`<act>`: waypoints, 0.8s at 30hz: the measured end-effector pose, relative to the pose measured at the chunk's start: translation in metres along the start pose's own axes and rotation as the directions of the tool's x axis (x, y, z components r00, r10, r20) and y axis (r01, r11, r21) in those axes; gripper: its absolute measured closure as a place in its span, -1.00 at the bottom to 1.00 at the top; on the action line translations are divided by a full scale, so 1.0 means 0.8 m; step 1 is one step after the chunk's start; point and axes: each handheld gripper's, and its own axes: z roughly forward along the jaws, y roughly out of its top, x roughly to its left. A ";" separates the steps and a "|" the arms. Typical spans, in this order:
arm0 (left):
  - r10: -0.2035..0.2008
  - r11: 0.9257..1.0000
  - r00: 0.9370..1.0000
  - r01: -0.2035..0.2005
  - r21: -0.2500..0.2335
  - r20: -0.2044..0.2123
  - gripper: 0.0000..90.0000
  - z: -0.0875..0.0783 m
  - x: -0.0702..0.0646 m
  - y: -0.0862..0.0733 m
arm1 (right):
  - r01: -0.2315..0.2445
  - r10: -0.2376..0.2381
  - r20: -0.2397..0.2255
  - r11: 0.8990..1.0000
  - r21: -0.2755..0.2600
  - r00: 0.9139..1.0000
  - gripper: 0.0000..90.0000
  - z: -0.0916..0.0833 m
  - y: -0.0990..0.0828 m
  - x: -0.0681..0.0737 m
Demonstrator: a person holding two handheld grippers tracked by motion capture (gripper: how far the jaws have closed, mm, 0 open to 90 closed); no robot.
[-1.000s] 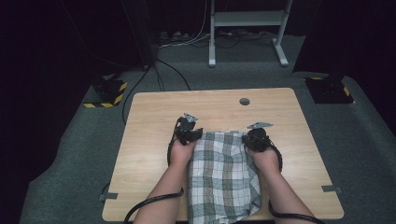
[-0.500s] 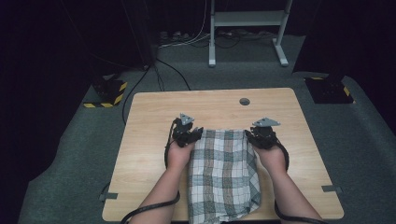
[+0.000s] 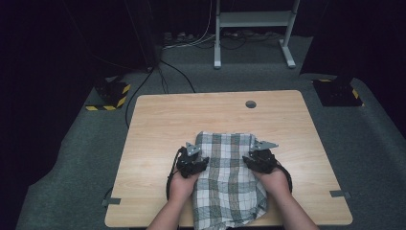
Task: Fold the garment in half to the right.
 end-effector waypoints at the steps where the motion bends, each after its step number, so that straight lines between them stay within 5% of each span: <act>1: -0.009 1.000 1.000 0.009 -0.003 0.004 0.09 0.002 0.003 0.001 | 0.009 -0.009 0.005 1.000 0.003 1.000 0.39 0.002 0.001 0.000; 17: -0.065 0.998 0.997 0.065 0.003 -0.032 0.10 0.059 0.044 0.054 | 0.010 -0.009 0.089 1.000 -0.013 0.996 0.28 0.057 0.049 -0.032; 20: -0.081 0.997 0.996 0.081 0.000 -0.026 0.08 0.055 0.043 0.061 | 0.007 -0.008 0.093 1.000 0.009 0.996 0.17 0.057 0.056 -0.033; 24: -0.075 0.996 0.997 0.075 -0.039 0.007 -0.13 0.037 0.041 0.060 | -0.004 0.010 0.085 0.997 -0.076 0.996 -0.07 0.034 0.049 -0.032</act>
